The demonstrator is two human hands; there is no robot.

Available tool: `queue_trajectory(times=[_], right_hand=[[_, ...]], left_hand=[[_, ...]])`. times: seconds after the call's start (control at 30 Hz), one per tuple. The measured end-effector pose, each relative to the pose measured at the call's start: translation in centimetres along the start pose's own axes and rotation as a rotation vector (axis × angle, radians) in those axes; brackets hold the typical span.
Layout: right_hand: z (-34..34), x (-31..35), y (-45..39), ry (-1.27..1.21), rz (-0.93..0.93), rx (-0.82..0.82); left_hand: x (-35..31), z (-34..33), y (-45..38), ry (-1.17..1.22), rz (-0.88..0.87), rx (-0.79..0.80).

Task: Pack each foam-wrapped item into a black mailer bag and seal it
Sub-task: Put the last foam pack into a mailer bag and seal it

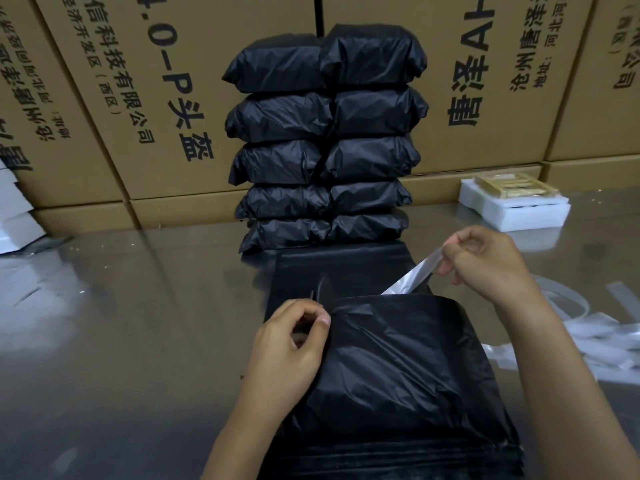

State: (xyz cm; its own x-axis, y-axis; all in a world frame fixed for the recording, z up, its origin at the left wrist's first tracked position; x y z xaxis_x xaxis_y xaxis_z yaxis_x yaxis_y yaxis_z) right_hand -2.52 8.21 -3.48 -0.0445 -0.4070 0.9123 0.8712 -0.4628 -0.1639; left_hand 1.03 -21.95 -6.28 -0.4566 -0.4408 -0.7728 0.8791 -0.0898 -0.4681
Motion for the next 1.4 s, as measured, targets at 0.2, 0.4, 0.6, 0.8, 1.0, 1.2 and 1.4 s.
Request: queue_trajectory(times=[0.2,0.4,0.6,0.8,1.0,1.2,1.4], right_hand=[[0.4,0.0,0.0,-0.021,-0.017,-0.005],[0.8,-1.5,0.2,-0.166,-0.151,0.024],[1.2,-2.7,0.5,-0.349,-0.263,0.083],[1.9,-2.7,1.0,-0.489,-0.304,0.124],[1.7,-2.4,1.8,-0.741,-0.334,0.186],[3.3,-4.7,2.1,-0.192,-0.230,0.102],[5.2,-7.6,3.2,0.384,-0.046,-0.080]], left_hand=[[-0.5,-0.1,0.2,-0.049,-0.024,-0.012],[-5.1,-4.4,2.2,-0.304,-0.257,0.237],[-5.7,-7.0,2.8,-0.571,-0.306,0.367],[-5.8,-9.0,2.2,-0.745,-0.203,0.460],[-5.4,-12.2,0.9,-0.786,-0.008,0.593],[-4.7,-15.7,-1.9,-0.732,0.044,0.764],[-4.3,-17.3,-3.6,-0.739,0.079,0.836]])
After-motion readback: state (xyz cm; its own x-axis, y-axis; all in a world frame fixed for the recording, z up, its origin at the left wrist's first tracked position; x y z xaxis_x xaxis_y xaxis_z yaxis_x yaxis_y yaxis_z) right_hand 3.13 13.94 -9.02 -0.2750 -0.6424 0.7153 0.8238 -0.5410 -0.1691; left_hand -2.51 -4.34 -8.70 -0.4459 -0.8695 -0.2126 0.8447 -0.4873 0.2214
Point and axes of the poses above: each hand's wrist, its own y-axis away from the middle knuckle, its own z-axis out of the back of the hand, x = y × z, the point moved 10 cm from there along -y, towards the middle knuckle, and after that the axes turned 3 degrees about -z, right-handed, at the moved point
